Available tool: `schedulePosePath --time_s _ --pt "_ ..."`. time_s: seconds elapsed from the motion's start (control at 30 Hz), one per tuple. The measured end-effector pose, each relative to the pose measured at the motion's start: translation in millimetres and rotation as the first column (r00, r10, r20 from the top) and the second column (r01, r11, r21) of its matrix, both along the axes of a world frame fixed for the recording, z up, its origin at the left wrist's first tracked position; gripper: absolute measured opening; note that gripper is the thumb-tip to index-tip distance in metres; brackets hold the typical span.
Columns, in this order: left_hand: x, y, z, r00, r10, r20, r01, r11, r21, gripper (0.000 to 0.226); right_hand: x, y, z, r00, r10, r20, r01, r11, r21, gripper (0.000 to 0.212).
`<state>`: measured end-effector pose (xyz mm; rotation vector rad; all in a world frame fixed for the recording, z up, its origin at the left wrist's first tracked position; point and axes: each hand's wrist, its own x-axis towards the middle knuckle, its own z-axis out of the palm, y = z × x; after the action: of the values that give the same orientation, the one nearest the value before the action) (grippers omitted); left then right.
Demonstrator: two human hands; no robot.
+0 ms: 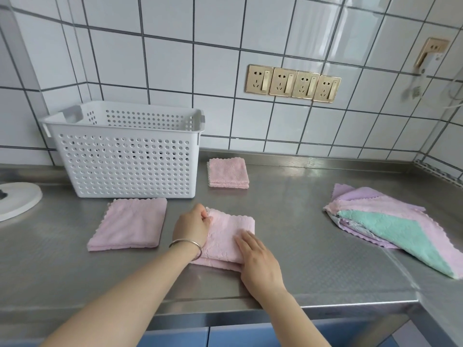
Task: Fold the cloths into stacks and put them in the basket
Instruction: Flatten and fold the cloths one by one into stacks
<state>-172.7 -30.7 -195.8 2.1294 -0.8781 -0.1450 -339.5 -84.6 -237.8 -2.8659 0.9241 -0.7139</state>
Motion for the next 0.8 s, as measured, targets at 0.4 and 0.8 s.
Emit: schedulePosePath --time_s 0.4,0.8 --pt "9.6 12.6 -11.4 0.995 -0.011 -0.095 0.019 0.997 0.076 0.010 -18.6 5.2 26.4 0.947 0.231 -0.222 -0.154 0.936 0.316 0.089" --pt "-5.8 36.9 9.3 0.949 -0.185 0.254 -0.027 0.758 0.652 0.060 4.9 6.3 38.9 0.865 -0.440 -0.242 0.501 0.719 0.482 0.046"
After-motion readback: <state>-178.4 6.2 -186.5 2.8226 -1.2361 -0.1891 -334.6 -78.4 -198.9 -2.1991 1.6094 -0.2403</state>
